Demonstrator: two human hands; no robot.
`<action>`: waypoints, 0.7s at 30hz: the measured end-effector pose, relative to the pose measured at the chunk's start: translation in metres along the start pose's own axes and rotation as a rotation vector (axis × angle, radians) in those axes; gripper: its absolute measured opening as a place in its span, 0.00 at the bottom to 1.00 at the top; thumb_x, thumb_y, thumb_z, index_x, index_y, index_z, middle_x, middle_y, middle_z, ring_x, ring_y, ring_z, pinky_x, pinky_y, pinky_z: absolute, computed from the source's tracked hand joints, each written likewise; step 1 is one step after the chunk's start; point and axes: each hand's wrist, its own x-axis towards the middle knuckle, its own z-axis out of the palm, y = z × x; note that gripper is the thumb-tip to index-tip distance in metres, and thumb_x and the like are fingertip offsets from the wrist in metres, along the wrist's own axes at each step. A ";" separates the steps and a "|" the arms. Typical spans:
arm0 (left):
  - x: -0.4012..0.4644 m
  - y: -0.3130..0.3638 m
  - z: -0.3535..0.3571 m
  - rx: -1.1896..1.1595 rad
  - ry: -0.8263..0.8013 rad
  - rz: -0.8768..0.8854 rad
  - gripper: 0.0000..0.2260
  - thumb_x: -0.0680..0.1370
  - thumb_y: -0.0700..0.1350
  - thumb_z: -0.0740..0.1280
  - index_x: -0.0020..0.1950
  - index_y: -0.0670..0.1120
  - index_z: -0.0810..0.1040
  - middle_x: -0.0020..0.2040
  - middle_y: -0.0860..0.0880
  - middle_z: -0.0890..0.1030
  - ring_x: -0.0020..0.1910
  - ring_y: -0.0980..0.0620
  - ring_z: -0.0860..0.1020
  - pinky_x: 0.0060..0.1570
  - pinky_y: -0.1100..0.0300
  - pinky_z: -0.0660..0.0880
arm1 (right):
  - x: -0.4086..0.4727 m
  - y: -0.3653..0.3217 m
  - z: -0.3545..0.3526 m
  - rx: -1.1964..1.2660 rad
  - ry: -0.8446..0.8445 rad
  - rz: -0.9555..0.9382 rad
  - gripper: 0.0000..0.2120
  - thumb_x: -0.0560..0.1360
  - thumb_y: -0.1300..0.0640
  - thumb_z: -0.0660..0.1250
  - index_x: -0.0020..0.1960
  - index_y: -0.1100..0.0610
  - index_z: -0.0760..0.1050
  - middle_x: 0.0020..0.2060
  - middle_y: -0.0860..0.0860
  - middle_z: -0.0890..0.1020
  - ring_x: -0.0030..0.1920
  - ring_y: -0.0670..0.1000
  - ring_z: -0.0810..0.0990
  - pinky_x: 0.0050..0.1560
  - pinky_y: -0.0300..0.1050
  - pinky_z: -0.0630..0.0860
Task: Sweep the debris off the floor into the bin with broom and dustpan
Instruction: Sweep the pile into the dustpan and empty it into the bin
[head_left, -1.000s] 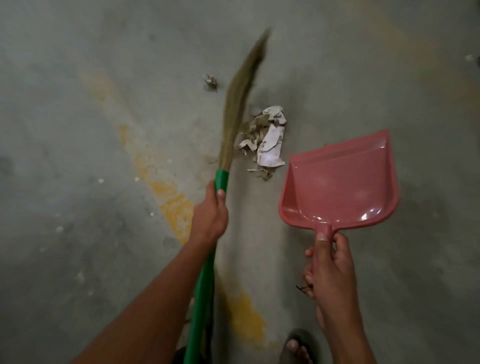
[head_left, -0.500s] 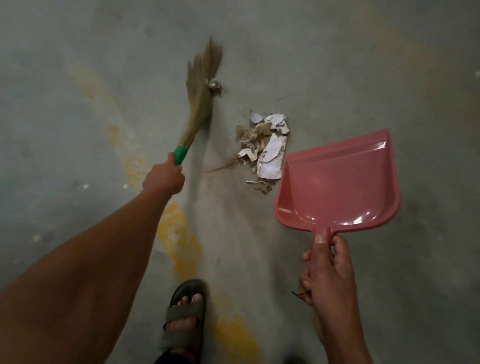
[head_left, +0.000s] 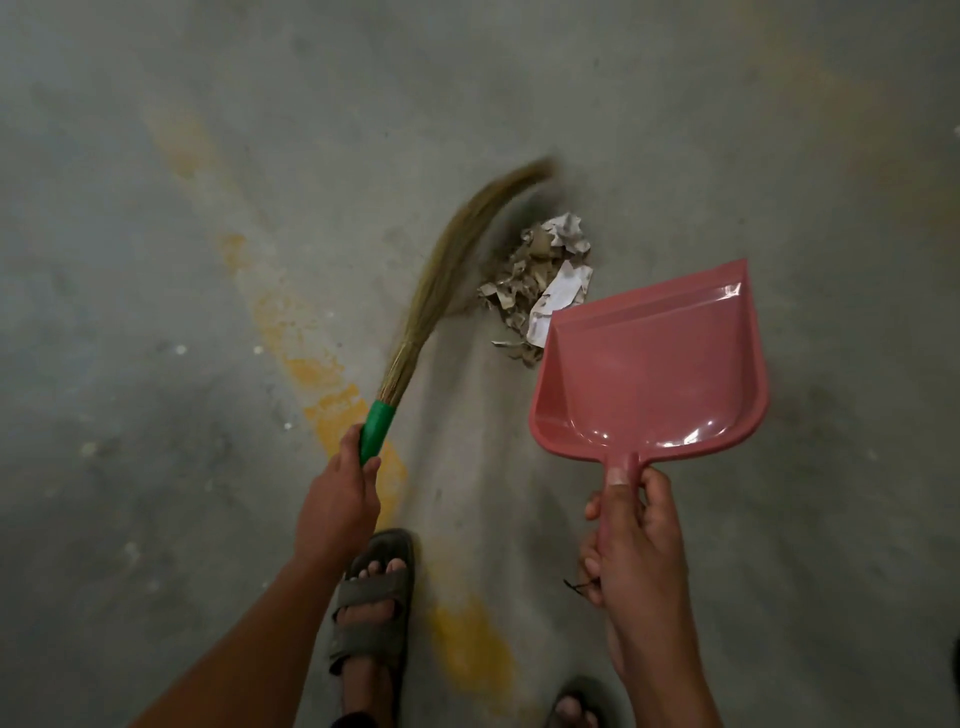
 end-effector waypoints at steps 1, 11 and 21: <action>-0.007 0.001 0.001 -0.030 0.029 -0.027 0.21 0.87 0.51 0.59 0.79 0.52 0.60 0.53 0.39 0.83 0.45 0.35 0.82 0.39 0.46 0.78 | -0.002 -0.001 -0.002 -0.007 -0.004 -0.004 0.11 0.85 0.41 0.61 0.48 0.45 0.73 0.36 0.47 0.76 0.25 0.48 0.67 0.26 0.39 0.62; -0.030 -0.022 0.003 -0.008 -0.023 -0.251 0.19 0.87 0.50 0.57 0.78 0.48 0.60 0.52 0.34 0.82 0.47 0.32 0.81 0.46 0.45 0.77 | -0.023 0.011 -0.031 -0.021 -0.016 -0.019 0.10 0.87 0.47 0.61 0.47 0.44 0.73 0.37 0.49 0.76 0.25 0.48 0.65 0.25 0.37 0.61; -0.101 0.027 0.041 -0.123 -0.246 -0.188 0.25 0.88 0.54 0.54 0.85 0.50 0.55 0.53 0.37 0.83 0.48 0.37 0.81 0.48 0.48 0.76 | -0.045 0.029 -0.054 -0.035 -0.015 -0.019 0.11 0.86 0.44 0.61 0.46 0.45 0.73 0.36 0.48 0.76 0.24 0.47 0.66 0.25 0.37 0.62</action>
